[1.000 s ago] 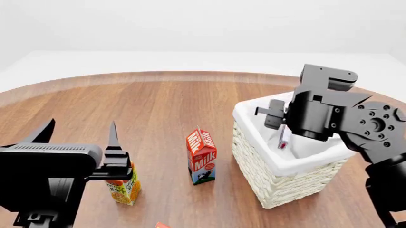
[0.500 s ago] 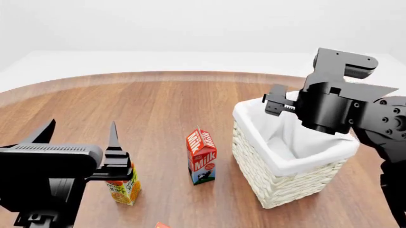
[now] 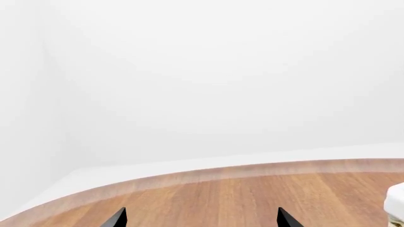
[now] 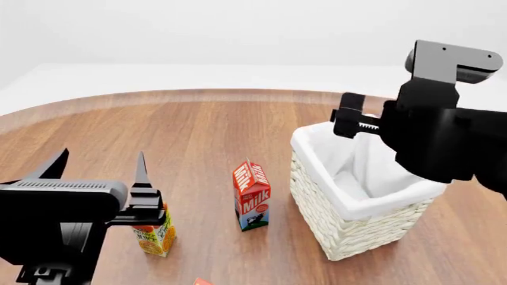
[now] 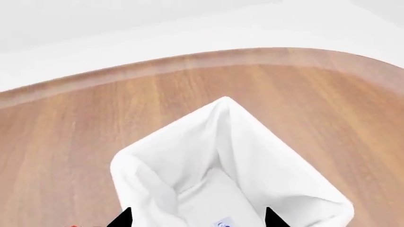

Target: Pick up the cream cheese box and the butter, and put them in the basket.

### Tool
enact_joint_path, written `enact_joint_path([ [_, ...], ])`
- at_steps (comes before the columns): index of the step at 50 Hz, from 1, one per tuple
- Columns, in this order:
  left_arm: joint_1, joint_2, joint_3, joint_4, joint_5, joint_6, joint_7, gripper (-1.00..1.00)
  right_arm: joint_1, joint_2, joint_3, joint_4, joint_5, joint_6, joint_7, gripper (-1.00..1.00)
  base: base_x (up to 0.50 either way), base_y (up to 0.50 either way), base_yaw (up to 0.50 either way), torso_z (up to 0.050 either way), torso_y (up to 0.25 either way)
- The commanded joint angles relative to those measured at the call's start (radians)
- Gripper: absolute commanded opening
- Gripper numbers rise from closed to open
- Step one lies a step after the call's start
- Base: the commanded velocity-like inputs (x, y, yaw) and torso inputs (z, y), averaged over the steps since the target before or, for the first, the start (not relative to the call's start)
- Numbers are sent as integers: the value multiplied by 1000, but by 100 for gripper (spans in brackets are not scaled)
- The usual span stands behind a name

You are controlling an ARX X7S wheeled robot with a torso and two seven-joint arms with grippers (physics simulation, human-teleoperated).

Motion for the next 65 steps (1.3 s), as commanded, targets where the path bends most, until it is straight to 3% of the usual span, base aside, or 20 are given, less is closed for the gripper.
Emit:
enact_joint_path([
  [1, -4, -1, 9, -1, 3, 1, -2, 100, -33, 64, 33, -135, 20, 7, -51, 100, 0, 0, 0, 0, 0],
  [29, -8, -4, 25, -3, 5, 10, -6, 100, -122, 195, 93, -446, 76, 23, -122, 100, 0, 0, 0, 0, 0],
  [65, -26, -5, 51, -12, 7, 9, -13, 100, -131, 236, 128, -647, 162, 70, -274, 100, 0, 0, 0, 0, 0],
])
